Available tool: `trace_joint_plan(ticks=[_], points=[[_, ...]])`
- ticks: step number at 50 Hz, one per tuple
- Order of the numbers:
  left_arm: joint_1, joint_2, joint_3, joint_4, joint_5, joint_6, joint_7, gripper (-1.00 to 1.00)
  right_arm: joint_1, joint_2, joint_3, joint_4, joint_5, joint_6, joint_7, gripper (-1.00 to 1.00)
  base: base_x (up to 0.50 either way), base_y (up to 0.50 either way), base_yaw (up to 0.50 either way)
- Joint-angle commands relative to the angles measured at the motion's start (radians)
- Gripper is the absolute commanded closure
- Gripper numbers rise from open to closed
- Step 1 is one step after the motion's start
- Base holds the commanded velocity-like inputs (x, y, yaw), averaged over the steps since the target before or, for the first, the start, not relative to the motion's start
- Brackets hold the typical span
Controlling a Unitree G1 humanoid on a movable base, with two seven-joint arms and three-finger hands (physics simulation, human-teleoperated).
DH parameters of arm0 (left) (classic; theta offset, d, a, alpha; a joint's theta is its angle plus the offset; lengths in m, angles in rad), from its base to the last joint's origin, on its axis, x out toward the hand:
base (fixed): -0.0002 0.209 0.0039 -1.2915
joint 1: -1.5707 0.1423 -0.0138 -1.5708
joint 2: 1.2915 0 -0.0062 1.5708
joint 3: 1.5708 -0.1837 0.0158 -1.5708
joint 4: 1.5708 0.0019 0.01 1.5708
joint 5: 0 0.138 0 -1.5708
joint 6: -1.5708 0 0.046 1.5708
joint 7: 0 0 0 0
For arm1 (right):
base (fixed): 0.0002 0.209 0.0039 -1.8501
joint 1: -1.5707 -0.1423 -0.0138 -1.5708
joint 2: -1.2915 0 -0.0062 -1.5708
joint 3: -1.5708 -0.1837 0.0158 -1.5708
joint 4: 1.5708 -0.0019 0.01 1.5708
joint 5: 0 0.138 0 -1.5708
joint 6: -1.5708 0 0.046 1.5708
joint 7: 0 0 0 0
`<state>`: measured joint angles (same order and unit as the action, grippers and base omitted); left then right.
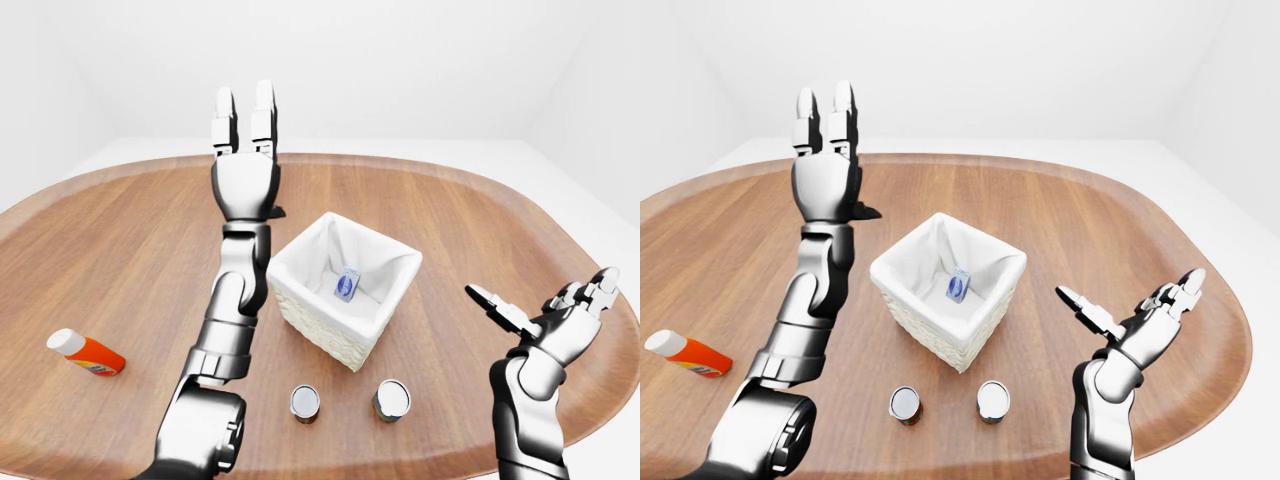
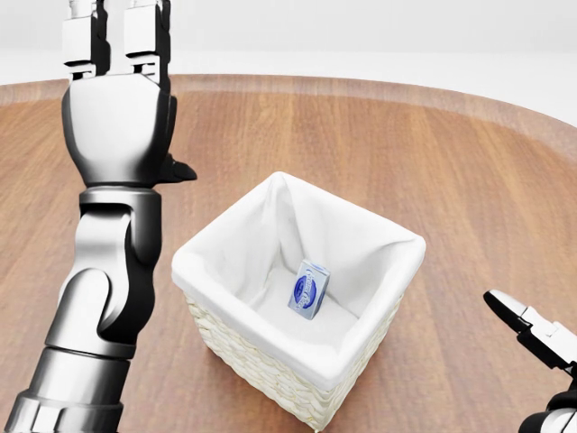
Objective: Pick up the alphabet soup and the cream cheese box, and put them in the basket.
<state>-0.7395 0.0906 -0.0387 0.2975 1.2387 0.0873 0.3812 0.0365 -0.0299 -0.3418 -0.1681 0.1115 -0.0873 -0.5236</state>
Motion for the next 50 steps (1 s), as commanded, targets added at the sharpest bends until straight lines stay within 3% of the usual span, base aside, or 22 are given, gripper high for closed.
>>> trace_joint_plan(ticks=[1, 11, 23, 31, 41, 50], points=[[0.140, 0.040, 0.037, -0.199, -0.047, 0.000, -0.052, -1.00, 0.000, 0.000, 0.001, -0.002, -0.003, 0.000, 0.000, -1.00, 0.00, 0.00, 0.00], [0.270, 0.070, 0.088, -0.458, -0.071, 0.000, -0.155, -1.00, -0.004, -0.001, 0.001, 0.001, -0.003, 0.000, 0.000, -1.00, 0.00, 0.00, 0.00], [0.402, 0.125, 0.204, -0.754, -0.142, 0.000, -0.289, -1.00, -0.002, -0.001, 0.002, 0.007, -0.004, 0.000, 0.000, -1.00, 0.00, 0.00, 0.00], [0.456, 0.181, 0.327, -0.909, -0.231, 0.000, -0.373, -1.00, 0.000, 0.000, 0.002, -0.003, -0.004, 0.000, 0.000, -1.00, 0.00, 0.00, 0.00], [0.499, 0.254, 0.470, -0.998, -0.359, 0.000, -0.417, -1.00, -0.005, -0.002, 0.002, 0.011, -0.004, 0.000, 0.000, -1.00, 0.00, 0.00, 0.00], [0.536, 0.260, 0.501, -0.967, -0.398, 0.000, -0.387, -1.00, -0.002, -0.002, 0.001, 0.004, -0.008, 0.000, 0.000, -1.00, 0.00, 0.00, 0.00]])
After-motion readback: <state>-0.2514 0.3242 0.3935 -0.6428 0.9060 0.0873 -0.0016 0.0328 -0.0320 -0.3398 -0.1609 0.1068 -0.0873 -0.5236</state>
